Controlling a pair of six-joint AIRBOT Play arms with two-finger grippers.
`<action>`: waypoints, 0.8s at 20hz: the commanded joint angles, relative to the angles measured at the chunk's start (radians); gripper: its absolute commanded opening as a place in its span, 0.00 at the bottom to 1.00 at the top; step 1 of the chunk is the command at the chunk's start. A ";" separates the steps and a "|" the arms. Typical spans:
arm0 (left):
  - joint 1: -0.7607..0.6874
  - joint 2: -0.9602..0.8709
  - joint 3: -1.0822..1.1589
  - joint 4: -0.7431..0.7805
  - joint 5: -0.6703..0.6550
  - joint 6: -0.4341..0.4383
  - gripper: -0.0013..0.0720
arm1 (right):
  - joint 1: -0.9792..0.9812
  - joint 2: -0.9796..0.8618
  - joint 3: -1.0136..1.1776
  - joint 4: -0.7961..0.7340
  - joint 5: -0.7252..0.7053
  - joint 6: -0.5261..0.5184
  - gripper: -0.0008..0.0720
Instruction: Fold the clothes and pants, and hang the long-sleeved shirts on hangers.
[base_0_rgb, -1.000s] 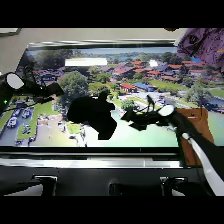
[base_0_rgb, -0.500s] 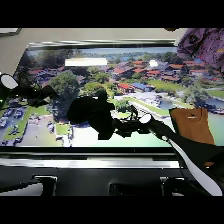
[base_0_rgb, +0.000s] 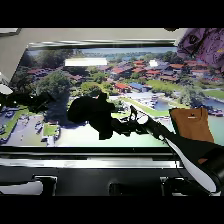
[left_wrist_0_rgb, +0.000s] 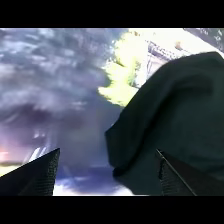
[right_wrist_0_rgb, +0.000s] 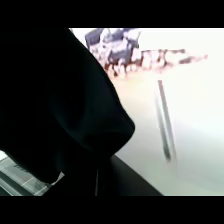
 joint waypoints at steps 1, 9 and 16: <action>0.002 -0.085 -0.008 -0.154 0.005 0.136 0.97 | -0.002 0.015 0.004 -0.004 -0.005 -0.015 0.06; -0.100 -0.204 -0.008 -0.268 0.034 0.253 0.97 | -0.002 0.065 0.006 -0.035 0.018 -0.009 0.06; -0.132 -0.232 -0.005 -0.276 0.195 0.101 0.13 | -0.002 0.119 0.006 -0.082 0.021 -0.010 0.06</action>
